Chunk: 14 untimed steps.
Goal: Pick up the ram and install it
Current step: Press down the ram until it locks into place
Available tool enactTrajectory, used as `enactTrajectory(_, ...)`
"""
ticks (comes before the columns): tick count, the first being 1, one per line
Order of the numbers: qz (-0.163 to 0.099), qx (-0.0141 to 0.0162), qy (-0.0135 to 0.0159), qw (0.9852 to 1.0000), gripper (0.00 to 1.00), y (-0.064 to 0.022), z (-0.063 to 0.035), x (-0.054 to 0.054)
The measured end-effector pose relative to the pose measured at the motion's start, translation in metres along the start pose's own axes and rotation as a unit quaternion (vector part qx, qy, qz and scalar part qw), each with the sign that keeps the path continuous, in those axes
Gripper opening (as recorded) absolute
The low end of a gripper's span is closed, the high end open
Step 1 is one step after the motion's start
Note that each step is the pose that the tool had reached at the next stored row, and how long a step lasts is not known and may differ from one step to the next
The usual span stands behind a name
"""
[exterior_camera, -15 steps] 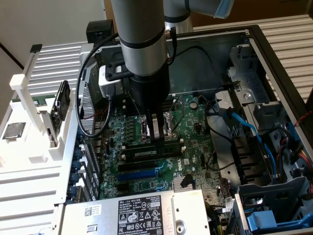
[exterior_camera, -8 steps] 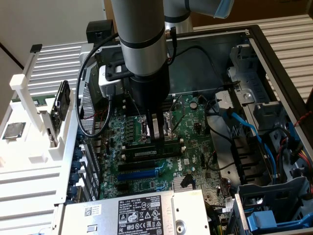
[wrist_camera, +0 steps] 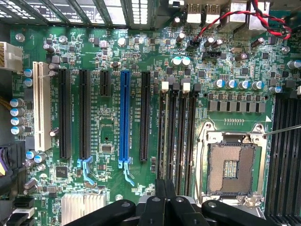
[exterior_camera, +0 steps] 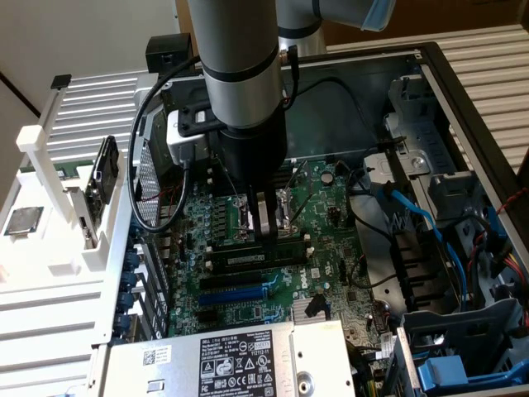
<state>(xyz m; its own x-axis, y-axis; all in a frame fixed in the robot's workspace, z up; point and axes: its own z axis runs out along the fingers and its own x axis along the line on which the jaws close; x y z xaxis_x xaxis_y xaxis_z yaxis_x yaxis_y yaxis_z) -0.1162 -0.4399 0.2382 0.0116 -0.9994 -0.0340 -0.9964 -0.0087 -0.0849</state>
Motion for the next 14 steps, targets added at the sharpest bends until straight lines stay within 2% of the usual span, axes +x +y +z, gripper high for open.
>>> enactTrajectory(4,0.000,0.0000,0.0001,1.0000,0.10,0.0006,-0.0001,-0.0002)
enactTrajectory(6,0.000,-0.0028,0.0000,1.0000,0.10,0.0007,0.0000,-0.0003)
enactTrajectory(10,0.001,-0.0064,0.0000,1.0000,0.10,0.0015,-0.0001,-0.0012)
enactTrajectory(14,0.001,-0.0072,0.0000,1.0000,0.10,0.0030,0.0003,-0.0023)
